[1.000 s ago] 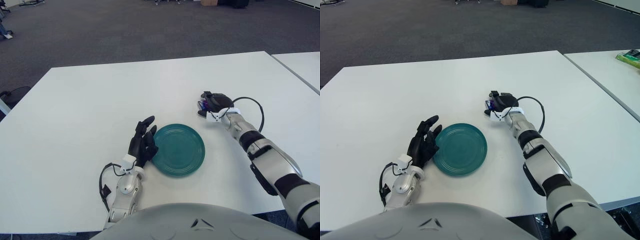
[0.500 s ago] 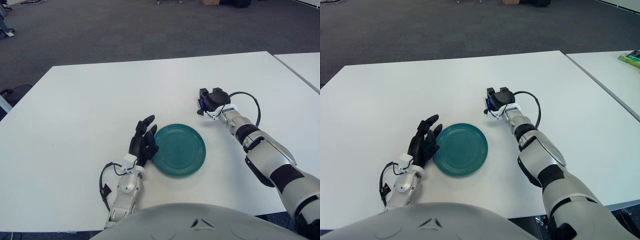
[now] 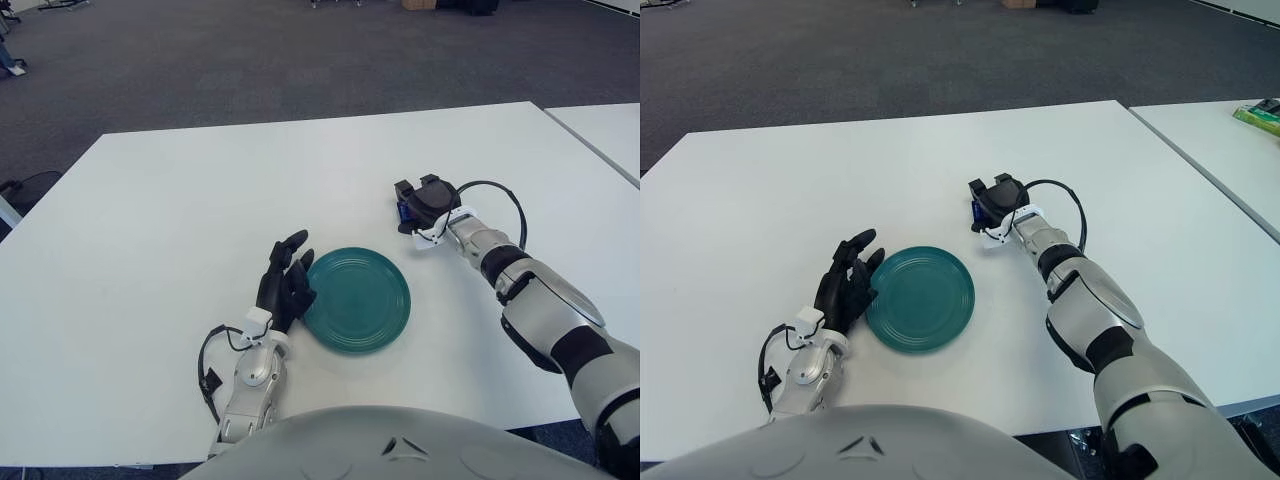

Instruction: Put the gum into the plate.

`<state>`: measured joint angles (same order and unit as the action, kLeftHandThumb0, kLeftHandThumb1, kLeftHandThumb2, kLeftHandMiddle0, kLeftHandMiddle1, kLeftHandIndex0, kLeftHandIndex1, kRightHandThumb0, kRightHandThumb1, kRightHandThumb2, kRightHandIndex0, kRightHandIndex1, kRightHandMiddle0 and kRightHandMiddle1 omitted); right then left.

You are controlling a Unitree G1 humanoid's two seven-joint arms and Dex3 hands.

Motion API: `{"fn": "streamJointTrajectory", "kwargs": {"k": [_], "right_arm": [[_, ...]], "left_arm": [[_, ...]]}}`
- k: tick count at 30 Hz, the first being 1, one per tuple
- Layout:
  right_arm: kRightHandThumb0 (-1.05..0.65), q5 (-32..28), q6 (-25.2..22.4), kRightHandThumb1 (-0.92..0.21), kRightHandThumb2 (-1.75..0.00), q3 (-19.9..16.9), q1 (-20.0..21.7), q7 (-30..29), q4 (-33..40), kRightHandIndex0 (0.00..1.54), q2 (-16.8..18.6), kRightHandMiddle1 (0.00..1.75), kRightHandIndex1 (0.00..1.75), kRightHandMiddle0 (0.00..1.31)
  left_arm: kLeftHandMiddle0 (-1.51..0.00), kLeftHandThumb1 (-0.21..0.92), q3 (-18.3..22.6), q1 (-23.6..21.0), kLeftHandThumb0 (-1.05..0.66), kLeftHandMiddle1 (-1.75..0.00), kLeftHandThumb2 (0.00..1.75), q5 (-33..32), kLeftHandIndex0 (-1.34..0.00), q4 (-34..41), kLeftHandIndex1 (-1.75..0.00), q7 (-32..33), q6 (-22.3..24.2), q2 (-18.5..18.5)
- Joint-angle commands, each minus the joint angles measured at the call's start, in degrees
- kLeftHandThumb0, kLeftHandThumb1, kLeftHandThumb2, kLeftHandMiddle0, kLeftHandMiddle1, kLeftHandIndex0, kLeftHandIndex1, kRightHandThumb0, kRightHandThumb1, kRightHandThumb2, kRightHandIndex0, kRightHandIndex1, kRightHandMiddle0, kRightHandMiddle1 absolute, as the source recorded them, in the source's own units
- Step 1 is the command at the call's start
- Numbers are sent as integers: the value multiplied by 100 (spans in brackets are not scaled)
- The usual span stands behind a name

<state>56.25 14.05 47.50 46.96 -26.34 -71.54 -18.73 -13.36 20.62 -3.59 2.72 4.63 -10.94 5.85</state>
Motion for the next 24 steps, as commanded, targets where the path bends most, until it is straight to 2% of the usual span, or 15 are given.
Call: {"fn": "streamJointTrajectory", "kwargs": {"k": [1, 16, 24], "right_arm": [[-38, 195, 68, -73, -78, 171, 86, 113, 5, 63, -94, 175, 175, 32], [-39, 239, 130, -71, -81, 232, 170, -78, -44, 62, -204, 175, 175, 33], [-39, 72, 272, -71, -81, 67, 147, -142, 13, 63, -311, 175, 175, 33]], "left_arm": [[-61, 92, 21, 51, -83, -3, 94, -85, -28, -257, -81, -11, 149, 213], [-62, 92, 57, -17, -86, -3, 95, -99, -34, -268, -85, 20, 154, 189], [-65, 92, 80, 10, -85, -4, 95, -114, -35, -219, -87, 39, 187, 201]]}}
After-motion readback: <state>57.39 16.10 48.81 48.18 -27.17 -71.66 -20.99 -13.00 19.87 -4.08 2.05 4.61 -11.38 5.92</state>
